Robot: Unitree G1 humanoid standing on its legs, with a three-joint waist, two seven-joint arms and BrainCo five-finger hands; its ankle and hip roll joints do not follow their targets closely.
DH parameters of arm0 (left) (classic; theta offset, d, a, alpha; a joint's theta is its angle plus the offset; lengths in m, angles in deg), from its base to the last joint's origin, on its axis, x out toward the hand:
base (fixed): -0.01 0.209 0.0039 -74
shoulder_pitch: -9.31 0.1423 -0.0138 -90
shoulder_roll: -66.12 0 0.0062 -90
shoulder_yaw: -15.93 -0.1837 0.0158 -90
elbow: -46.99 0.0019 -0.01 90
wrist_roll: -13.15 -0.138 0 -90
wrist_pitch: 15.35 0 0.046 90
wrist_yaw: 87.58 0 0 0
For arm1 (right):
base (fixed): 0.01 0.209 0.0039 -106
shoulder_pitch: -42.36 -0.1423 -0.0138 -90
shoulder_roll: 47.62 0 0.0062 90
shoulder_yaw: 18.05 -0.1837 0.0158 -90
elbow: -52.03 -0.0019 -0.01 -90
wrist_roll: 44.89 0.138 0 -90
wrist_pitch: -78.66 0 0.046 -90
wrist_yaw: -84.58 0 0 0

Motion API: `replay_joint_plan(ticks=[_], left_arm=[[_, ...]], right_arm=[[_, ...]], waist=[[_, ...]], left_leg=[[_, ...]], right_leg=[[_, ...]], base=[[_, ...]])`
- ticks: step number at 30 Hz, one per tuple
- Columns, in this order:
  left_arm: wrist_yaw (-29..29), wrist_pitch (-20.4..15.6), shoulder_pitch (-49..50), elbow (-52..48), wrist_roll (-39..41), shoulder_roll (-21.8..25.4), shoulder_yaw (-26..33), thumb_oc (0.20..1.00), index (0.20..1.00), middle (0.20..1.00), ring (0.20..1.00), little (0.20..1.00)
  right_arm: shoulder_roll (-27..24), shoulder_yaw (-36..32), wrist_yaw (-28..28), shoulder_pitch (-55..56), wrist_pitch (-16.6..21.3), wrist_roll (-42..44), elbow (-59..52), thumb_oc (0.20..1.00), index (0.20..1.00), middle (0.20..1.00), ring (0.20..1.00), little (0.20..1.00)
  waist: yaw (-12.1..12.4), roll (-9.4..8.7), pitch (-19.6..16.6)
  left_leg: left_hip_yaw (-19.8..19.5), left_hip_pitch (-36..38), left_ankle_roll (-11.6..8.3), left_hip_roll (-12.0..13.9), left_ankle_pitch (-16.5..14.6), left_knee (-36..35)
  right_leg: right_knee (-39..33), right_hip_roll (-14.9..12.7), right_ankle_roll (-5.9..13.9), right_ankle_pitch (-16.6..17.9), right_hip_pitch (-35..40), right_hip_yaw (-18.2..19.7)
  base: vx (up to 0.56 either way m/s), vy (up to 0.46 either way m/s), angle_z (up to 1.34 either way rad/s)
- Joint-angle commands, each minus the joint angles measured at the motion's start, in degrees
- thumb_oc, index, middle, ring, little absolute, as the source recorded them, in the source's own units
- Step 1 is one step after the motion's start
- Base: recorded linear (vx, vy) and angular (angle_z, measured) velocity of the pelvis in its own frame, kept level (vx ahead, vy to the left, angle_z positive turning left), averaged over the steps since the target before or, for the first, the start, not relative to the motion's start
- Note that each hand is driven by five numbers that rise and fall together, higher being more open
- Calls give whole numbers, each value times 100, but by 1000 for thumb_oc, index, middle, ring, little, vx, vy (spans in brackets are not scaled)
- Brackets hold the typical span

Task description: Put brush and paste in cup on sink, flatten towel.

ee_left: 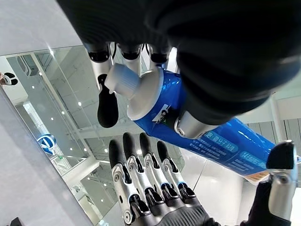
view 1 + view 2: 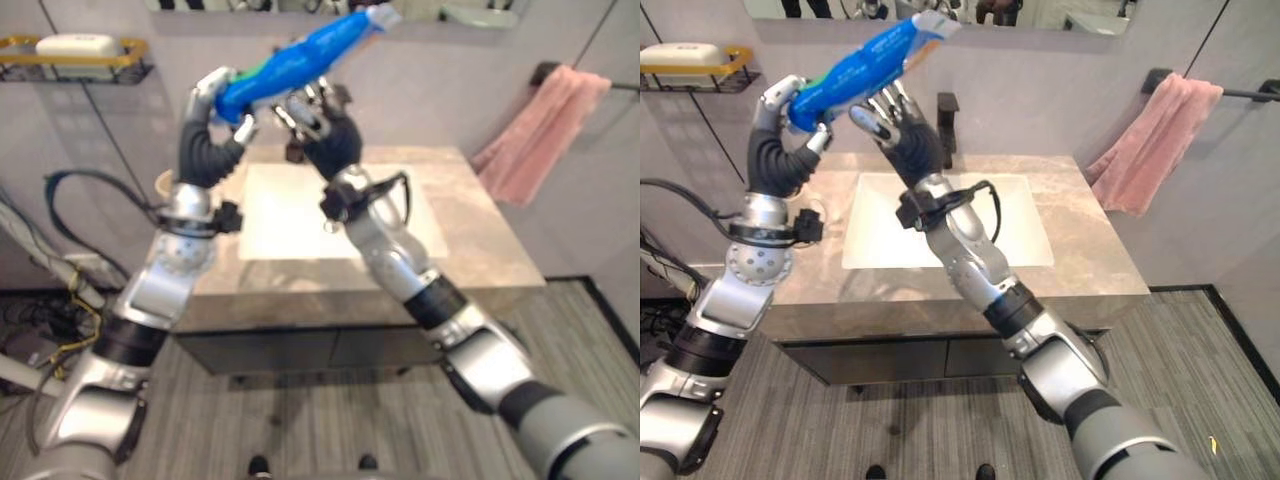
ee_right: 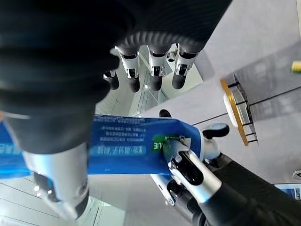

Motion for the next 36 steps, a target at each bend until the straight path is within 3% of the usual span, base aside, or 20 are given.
replay_joint_plan(ticks=[1,19,36], left_arm=[[283,-339,-842,189,83,148,-107,200,200,200,200,200],[183,-341,-191,230,-30,43,-149,200,200,200,200,200],[202,-307,-189,235,-17,-59,-205,200,200,200,200,200]], right_arm=[[161,-225,110,-707,466,152,-156,1000,1000,1000,1000,1000],[175,-482,-287,-869,730,-529,-397,1000,1000,1000,1000,1000],[248,-249,-350,-730,662,-814,-755,1000,1000,1000,1000,1000]], waist=[[95,-136,-240],[116,-131,-293],[65,-143,-272]], left_leg=[[-248,277,54,157,-597,71],[-240,309,77,150,-609,71],[-209,337,96,151,-613,71]], right_leg=[[27,-481,237,-30,130,-217],[27,-467,223,-36,143,-182],[27,-448,218,-26,126,-108]], base=[[0,0,0],[0,0,0],[0,0,0]])
